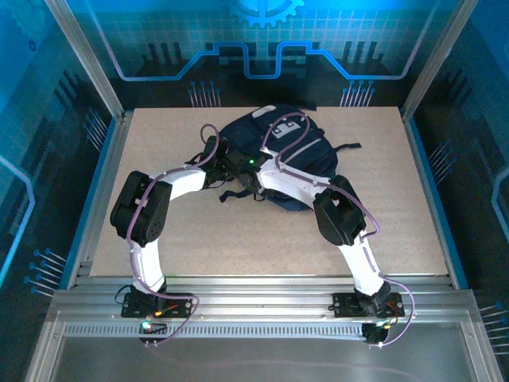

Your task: Pack the student bag

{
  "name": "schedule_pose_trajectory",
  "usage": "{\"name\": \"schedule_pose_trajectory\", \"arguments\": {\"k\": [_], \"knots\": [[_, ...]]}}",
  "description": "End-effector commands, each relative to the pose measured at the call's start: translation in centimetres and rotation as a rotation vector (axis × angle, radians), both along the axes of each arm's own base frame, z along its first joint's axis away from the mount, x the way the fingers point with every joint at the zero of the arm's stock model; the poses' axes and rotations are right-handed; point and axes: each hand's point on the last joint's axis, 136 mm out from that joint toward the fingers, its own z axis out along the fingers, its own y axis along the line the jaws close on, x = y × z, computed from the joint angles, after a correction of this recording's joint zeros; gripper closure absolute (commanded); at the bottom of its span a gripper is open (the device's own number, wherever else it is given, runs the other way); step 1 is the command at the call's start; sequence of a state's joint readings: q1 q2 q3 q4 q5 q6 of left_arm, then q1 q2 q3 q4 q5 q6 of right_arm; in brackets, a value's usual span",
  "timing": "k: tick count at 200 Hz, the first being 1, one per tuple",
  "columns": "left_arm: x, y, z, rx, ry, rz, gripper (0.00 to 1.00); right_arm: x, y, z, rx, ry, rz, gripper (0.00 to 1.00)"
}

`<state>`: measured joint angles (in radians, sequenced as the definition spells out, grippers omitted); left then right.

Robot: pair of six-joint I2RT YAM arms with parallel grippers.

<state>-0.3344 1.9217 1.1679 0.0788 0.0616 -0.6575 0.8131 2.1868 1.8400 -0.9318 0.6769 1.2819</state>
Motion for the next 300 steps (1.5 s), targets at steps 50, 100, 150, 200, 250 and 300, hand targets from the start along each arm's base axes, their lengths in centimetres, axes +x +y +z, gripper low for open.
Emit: {"name": "schedule_pose_trajectory", "arguments": {"k": [50, 100, 150, 200, 250, 300], "knots": [[0.0, 0.8, -1.5, -0.012, 0.043, 0.04, 0.38, 3.0, -0.6, -1.9, -0.052, -0.078, 0.059, 0.62], [1.1, 2.0, -1.6, 0.013, 0.033, 0.081, 0.38, 2.7, -0.7, -1.7, -0.029, -0.05, 0.149, 0.98], [4.3, 2.9, -2.1, -0.026, 0.01, 0.188, 0.19, -1.2, -1.2, -0.6, 0.011, 0.122, 0.403, 1.0], [7.5, 3.4, -1.5, -0.029, -0.041, 0.25, 0.26, -5.8, -3.1, -1.4, 0.111, 0.274, 0.58, 1.0], [10.1, 4.7, -0.9, -0.009, -0.053, 0.272, 0.28, -7.7, -8.6, -0.7, 0.077, 0.356, 0.649, 1.0], [8.2, 3.6, 1.5, -0.062, -0.014, 0.189, 0.19, -7.1, -5.5, 1.4, 0.296, 0.271, 0.771, 1.0]]}}
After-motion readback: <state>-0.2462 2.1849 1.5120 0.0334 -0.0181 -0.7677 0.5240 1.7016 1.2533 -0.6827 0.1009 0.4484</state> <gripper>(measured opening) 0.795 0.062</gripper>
